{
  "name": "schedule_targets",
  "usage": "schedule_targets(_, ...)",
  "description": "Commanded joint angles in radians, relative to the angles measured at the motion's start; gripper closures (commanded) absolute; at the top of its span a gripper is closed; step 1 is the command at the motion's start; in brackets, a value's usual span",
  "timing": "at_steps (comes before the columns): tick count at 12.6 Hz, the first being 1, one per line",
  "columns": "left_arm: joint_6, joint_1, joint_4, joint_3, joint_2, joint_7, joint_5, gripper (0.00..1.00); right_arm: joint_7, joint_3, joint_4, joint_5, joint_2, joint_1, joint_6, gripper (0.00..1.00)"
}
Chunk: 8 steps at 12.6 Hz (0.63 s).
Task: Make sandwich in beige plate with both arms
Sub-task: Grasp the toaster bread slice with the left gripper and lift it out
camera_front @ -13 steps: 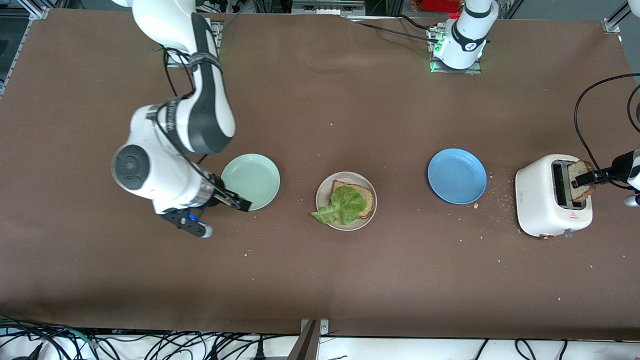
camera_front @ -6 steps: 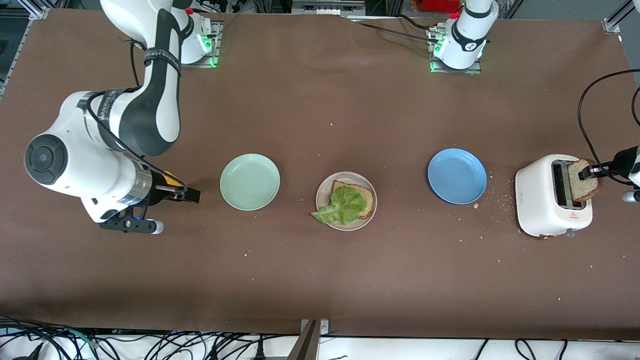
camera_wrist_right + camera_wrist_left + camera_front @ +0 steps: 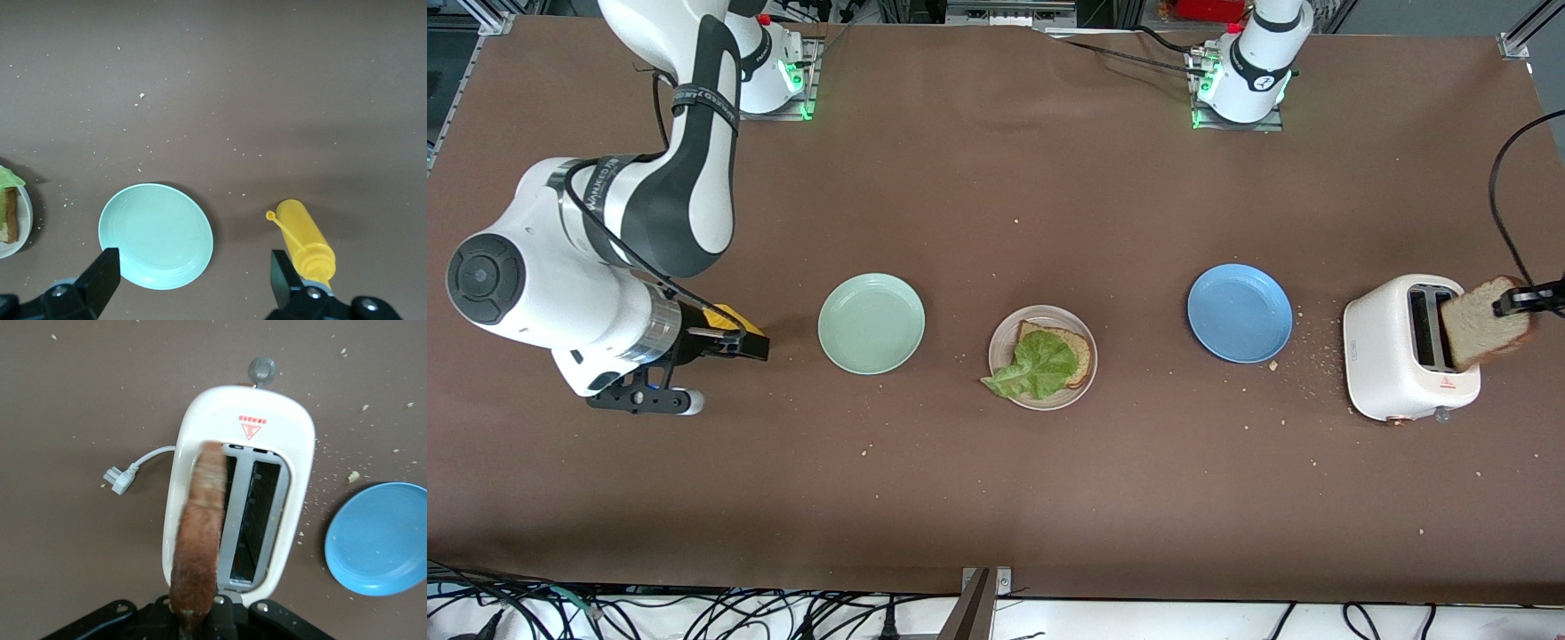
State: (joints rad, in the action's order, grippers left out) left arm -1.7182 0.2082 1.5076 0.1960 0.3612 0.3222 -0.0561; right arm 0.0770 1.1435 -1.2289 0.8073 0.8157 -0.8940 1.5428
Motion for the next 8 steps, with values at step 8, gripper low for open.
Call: schedule_targets(8,0.246,-0.191,-0.188,-0.027,0.047,-0.118,-0.362,1.0,0.076,-0.151,0.132,0.006,-0.027,0.286,-0.092,0.01)
